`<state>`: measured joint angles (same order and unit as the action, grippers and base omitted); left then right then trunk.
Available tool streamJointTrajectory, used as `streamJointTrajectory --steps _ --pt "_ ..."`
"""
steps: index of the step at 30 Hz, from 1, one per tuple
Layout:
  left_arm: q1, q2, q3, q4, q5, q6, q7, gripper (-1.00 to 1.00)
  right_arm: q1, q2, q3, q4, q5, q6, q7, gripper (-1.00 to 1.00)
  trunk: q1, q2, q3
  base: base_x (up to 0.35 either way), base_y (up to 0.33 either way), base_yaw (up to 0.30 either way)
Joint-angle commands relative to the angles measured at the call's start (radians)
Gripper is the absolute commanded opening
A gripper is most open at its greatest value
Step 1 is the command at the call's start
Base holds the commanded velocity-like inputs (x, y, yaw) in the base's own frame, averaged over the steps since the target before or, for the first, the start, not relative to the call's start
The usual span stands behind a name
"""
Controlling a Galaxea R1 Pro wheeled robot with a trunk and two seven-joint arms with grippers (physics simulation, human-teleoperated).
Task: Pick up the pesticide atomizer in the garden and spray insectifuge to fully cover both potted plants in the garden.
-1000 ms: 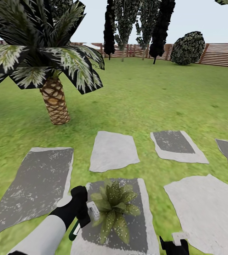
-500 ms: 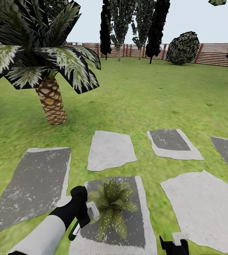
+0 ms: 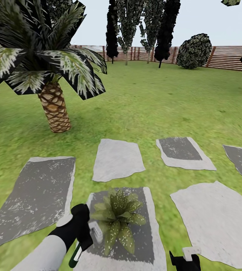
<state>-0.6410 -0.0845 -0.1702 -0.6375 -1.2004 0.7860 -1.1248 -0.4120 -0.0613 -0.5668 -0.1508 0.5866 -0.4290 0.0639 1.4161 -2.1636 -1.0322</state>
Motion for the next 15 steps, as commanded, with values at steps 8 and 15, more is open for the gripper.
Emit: streamJointTrajectory --steps 8,15 --pt "-0.011 0.009 0.046 -0.071 -0.008 0.005 -0.007 -1.0 -0.001 0.0 -0.008 0.001 0.002 -0.004 0.007 1.0 0.0 0.0 -0.001 0.0 0.0 0.0" --pt "0.003 0.044 0.047 -0.028 -0.008 0.001 0.041 -1.0 -0.001 0.0 -0.008 0.0 0.002 -0.005 0.007 1.0 0.0 0.0 -0.001 0.0 0.0 0.0"
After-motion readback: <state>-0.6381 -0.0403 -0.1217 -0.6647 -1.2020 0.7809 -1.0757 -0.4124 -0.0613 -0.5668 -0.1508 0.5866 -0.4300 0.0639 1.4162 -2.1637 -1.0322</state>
